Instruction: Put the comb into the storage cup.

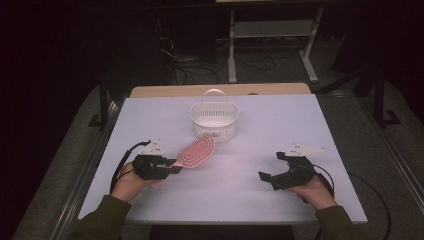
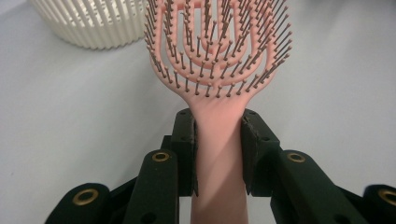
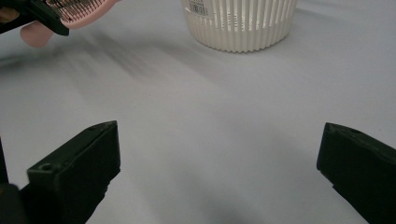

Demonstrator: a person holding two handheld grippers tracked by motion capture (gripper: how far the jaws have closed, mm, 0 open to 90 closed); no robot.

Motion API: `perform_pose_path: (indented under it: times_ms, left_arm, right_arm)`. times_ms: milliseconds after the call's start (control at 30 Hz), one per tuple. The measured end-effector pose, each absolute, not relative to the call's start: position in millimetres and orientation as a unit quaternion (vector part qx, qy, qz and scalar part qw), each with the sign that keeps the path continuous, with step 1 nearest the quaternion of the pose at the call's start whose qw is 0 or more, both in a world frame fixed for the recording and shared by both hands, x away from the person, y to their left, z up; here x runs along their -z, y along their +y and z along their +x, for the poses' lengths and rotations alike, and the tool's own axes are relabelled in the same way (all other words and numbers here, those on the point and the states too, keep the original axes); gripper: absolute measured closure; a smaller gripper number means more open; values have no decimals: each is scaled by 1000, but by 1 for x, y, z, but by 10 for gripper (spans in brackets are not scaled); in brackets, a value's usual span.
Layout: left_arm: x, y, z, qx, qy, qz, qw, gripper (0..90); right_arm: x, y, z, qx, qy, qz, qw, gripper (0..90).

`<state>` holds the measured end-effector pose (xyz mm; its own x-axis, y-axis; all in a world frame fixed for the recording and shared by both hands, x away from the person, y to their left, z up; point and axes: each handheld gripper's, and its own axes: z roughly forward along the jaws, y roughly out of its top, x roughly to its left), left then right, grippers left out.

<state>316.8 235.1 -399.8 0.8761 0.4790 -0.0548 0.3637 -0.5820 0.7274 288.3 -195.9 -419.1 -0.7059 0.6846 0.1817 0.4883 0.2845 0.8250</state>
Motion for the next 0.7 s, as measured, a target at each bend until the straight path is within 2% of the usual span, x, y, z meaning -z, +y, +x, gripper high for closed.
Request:
perform_pose_path:
  times_ms: [700]
  left_arm:
    - [402,196,324,-68,230,871,429,705]
  right_arm:
    - [414,-192,295,-480,788,370,105,0]
